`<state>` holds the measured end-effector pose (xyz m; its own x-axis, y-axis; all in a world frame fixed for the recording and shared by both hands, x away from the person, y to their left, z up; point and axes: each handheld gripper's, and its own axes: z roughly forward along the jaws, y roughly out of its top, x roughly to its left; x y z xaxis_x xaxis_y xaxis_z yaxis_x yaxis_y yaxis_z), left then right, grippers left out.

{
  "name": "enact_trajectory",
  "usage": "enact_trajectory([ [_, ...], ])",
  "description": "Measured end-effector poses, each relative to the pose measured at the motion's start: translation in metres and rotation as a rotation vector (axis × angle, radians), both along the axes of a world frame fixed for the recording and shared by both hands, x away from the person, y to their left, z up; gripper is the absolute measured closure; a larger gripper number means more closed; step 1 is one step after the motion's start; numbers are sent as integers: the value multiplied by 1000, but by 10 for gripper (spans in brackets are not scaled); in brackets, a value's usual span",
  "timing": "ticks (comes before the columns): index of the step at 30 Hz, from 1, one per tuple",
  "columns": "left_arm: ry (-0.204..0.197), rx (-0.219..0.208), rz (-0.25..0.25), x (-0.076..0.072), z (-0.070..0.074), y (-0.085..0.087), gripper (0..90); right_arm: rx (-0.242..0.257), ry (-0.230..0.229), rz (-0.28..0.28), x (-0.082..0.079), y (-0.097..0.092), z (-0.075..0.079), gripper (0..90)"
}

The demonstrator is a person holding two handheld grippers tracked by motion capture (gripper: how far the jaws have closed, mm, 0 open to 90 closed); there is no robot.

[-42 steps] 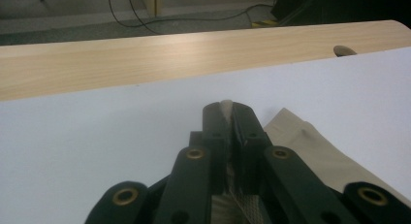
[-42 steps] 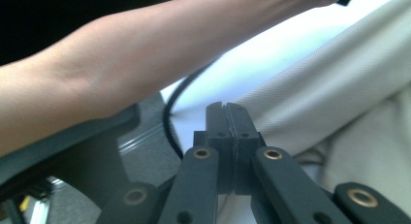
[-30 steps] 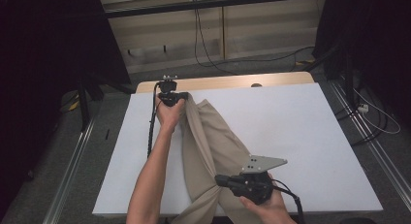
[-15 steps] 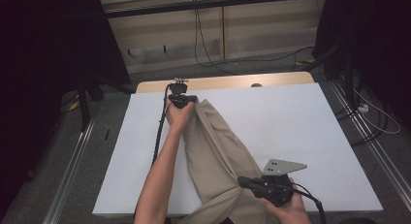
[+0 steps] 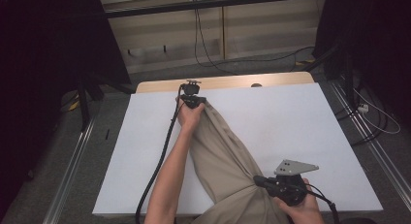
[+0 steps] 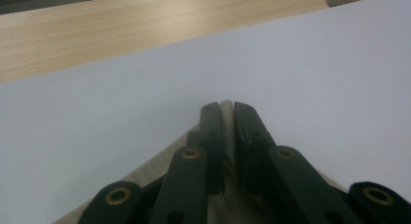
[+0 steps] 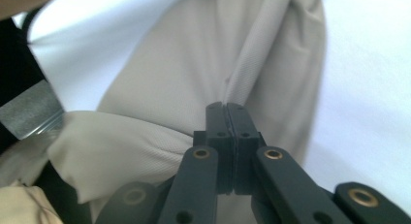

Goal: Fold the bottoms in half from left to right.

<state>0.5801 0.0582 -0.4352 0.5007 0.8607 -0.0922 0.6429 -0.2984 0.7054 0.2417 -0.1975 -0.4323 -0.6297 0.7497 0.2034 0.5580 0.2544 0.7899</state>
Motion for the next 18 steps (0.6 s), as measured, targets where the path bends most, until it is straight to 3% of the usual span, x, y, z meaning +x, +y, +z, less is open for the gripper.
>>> enact_trajectory([
  [7, 8, -11, -10, -1, -8, -15, 733, -79, 38, -16, -1, -4, -7, 893],
  [11, -2, -21, -26, -3, -5, -14, 610, -118, 49, -29, -1, -7, -9, 889],
  [13, 2, -39, -19, -4, -4, -12, 481, -130, 57, -35, -1, -7, -10, 885],
  [18, -29, -48, -40, -14, 3, -7, 382, -173, 79, -50, -1, -11, -13, 894],
])
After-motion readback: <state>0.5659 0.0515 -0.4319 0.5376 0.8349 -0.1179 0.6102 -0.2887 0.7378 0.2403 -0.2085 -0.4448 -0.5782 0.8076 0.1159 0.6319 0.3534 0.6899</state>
